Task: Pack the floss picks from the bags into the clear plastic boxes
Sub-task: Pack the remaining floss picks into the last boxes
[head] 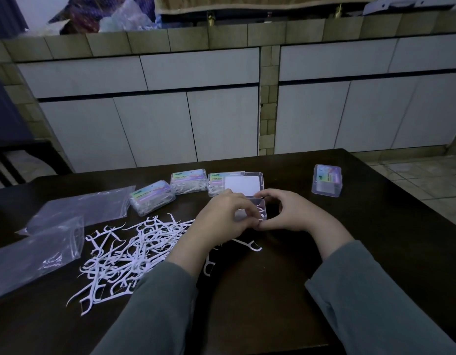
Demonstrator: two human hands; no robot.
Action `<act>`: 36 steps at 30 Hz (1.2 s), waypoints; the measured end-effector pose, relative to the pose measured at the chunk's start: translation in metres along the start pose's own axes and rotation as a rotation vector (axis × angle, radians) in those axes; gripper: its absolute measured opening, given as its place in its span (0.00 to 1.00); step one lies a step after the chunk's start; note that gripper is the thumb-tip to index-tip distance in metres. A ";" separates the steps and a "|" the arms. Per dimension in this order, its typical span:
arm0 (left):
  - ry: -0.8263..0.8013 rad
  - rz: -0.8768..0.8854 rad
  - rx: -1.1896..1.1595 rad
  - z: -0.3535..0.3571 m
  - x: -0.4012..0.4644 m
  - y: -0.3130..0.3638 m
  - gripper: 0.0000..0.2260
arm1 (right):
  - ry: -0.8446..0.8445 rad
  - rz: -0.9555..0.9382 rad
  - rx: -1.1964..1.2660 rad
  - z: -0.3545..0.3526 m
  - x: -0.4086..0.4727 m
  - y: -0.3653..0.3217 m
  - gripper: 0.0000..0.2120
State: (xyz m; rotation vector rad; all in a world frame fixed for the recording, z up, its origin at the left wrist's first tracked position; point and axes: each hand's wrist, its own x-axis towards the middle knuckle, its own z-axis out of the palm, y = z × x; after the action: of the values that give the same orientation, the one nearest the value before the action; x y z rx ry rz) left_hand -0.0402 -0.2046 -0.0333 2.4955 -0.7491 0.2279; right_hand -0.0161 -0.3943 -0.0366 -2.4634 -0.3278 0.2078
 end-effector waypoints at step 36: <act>-0.016 -0.315 0.062 -0.011 0.015 -0.012 0.12 | 0.007 0.021 -0.011 -0.001 -0.002 -0.002 0.36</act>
State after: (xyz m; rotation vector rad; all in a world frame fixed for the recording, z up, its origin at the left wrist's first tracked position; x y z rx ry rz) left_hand -0.0209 -0.1970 -0.0249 2.6322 -0.3502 0.1188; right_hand -0.0178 -0.3937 -0.0349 -2.4788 -0.3005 0.2062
